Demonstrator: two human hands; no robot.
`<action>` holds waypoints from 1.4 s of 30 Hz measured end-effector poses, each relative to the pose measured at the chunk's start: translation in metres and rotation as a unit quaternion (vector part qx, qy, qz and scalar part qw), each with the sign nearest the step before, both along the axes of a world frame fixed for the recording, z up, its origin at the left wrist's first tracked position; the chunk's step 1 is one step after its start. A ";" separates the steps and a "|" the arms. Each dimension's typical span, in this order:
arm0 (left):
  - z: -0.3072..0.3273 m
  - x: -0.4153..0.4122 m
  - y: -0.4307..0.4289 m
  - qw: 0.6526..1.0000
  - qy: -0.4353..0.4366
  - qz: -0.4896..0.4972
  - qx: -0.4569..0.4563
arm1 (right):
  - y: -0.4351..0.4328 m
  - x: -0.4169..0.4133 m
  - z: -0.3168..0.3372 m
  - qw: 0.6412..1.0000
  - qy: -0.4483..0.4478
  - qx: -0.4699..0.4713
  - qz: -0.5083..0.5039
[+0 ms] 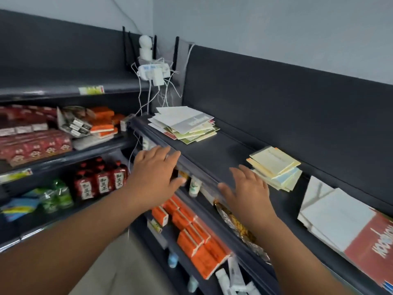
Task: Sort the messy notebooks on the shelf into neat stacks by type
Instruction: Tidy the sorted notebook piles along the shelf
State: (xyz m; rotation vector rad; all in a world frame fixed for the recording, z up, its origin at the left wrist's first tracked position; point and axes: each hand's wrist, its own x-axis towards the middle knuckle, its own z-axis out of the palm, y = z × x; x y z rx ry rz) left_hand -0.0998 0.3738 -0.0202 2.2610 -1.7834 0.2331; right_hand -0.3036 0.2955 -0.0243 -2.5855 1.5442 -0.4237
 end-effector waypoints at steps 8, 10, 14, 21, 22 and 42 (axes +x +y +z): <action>0.000 0.081 -0.027 0.998 0.006 0.060 0.007 | -0.054 0.088 0.004 0.999 -0.022 0.015 0.046; 0.002 0.098 -0.042 0.998 0.001 0.070 0.003 | -0.077 0.109 0.001 0.998 -0.033 0.016 0.053; 0.009 0.134 -0.084 0.997 -0.005 0.081 0.006 | -0.124 0.148 -0.002 0.996 -0.057 0.024 0.062; 0.010 0.182 -0.166 0.996 0.010 0.087 -0.002 | -0.207 0.192 -0.002 0.993 -0.092 0.063 0.032; 0.007 0.187 -0.177 0.996 0.013 0.083 0.001 | -0.216 0.197 -0.004 0.993 -0.092 0.070 0.024; -0.018 0.292 -0.376 0.970 0.011 -0.160 0.184 | -0.292 0.276 -0.020 0.920 -0.192 0.173 -0.296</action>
